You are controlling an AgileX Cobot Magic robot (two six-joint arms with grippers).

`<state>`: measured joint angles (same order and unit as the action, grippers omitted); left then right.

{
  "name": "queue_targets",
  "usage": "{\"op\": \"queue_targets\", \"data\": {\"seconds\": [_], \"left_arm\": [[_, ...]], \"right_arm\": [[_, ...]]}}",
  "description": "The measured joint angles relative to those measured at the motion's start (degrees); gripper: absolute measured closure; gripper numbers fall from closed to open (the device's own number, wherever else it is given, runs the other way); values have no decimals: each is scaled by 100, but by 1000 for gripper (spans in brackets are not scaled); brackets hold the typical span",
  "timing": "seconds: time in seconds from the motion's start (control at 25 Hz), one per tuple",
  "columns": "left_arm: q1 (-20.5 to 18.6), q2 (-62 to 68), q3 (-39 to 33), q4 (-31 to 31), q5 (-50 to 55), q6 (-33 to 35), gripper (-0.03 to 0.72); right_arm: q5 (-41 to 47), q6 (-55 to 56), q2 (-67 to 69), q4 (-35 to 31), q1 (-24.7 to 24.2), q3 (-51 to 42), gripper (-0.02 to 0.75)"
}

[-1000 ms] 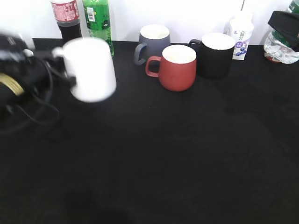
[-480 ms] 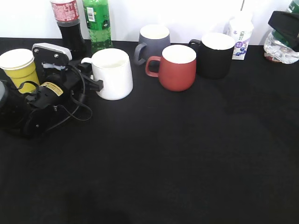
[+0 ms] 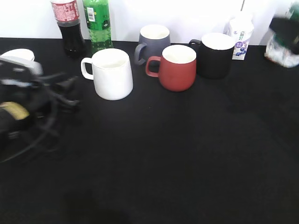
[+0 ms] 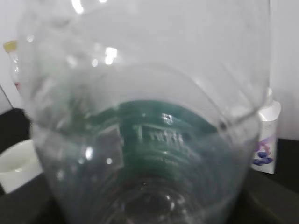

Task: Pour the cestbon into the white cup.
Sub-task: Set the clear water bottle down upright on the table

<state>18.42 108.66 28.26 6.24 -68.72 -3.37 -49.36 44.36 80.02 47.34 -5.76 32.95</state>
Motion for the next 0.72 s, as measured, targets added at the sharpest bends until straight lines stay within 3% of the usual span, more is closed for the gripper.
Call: {"op": "queue_targets", "data": {"seconds": [0.08,0.16,0.28,0.36,0.6,0.72], "left_arm": [[0,-881,-388,301,182,-84,398],[0,-1849,-463,1003,619,-160,398],[0,-2668,-463,1156,1268,-186,398],[0,-2684,-463,1167,1471,-197,398],[0,-2684,-463,1174,1556,-214,398],[0,-2684,-463,1212,1573,-277,398]], "right_arm": [[16,-909,598,-419,0,1,248],[-604,-2036,1433,-1038,0,6,248],[-1306,-2831,2763,-1748,0,192,248],[-1519,-3129,3344,-1831,0,370,248],[-1365,-3507,3441,-2106,0,454,232],[-1211,-3507,3441,-2106,0,471,181]]}}
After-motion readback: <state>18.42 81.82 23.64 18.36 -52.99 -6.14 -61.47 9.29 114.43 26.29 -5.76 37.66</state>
